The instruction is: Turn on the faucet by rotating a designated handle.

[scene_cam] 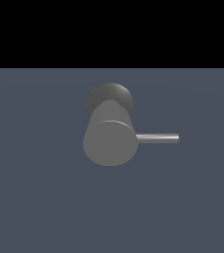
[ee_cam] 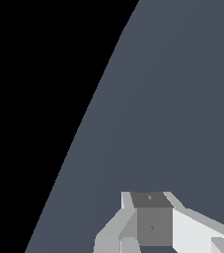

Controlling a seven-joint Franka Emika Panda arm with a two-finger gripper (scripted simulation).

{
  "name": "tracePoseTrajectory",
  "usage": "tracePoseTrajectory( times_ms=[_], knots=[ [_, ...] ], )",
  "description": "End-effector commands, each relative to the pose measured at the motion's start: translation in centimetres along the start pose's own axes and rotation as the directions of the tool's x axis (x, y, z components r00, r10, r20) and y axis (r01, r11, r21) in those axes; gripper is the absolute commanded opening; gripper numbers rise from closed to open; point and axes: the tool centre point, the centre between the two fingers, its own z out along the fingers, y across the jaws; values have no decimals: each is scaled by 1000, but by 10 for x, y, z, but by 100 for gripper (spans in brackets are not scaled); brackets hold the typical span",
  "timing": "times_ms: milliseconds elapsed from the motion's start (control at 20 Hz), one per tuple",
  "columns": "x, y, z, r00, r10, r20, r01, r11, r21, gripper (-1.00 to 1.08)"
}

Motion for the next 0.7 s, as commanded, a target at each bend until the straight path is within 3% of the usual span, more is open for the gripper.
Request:
tracePoseTrajectory(
  times_ms=[0,300,650],
  knots=[
    [4,1,-5,1000,7,-23,-6,999,32,-100],
    [18,7,-26,993,44,-108,-28,989,149,-100],
    [41,31,-65,957,155,-246,-62,934,351,-100]
  ],
)
